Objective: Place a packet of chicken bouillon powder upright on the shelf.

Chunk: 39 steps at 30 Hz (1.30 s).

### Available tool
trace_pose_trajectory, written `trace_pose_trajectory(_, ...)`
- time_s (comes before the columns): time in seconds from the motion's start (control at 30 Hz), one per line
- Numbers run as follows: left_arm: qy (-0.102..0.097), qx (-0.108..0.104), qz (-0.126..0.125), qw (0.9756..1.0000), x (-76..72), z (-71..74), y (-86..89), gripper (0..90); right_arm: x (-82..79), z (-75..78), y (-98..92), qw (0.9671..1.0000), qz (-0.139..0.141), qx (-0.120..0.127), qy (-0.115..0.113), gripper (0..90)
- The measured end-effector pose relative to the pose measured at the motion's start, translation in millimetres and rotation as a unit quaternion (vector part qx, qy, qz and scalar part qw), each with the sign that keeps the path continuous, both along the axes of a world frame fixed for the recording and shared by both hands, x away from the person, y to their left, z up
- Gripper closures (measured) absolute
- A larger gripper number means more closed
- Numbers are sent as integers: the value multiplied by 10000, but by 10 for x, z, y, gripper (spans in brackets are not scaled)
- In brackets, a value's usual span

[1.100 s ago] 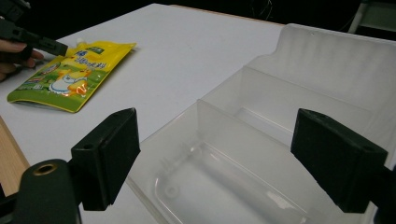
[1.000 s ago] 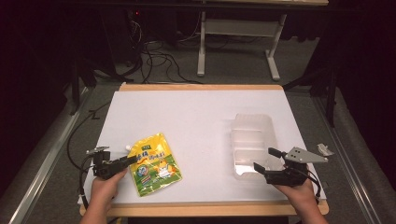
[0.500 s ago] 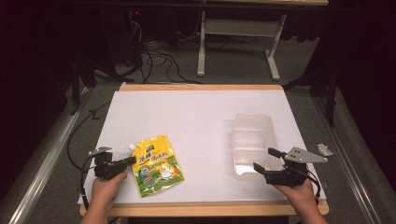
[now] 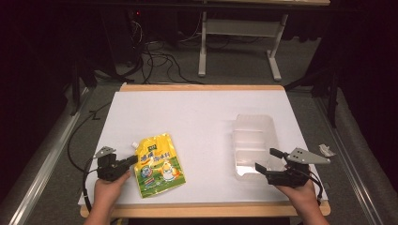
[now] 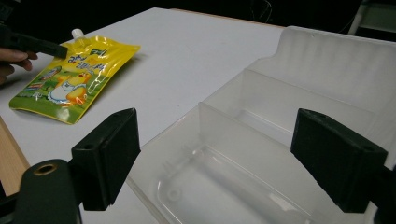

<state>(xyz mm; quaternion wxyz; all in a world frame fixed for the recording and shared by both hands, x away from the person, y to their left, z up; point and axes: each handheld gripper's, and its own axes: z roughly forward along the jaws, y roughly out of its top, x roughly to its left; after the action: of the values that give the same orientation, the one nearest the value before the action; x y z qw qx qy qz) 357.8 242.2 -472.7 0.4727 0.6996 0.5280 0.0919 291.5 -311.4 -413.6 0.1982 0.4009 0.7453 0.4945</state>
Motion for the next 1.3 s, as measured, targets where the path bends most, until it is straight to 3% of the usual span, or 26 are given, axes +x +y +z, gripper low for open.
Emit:
trace_pose_trajectory(0.2,-430,56,6,9991,-97,102,-45,900,-3,1,2,10000,-14,6,-9,156)
trace_pose_trajectory(0.47,-1130,170,-34,9934,-246,274,-136,900,-22,24,10,9999,20,56,-110,159)
trace_pose_trajectory(0.73,-1700,253,-112,9851,-392,432,-241,900,-48,51,71,9998,126,53,-171,154)
trace_pose_trajectory(1.03,-2330,367,-325,9712,-557,635,-430,900,-78,64,181,9995,245,8,-183,155)
trace_pose_trajectory(1.3,-2590,258,-548,9640,-645,741,-548,900,-77,67,199,9994,292,55,-155,155)
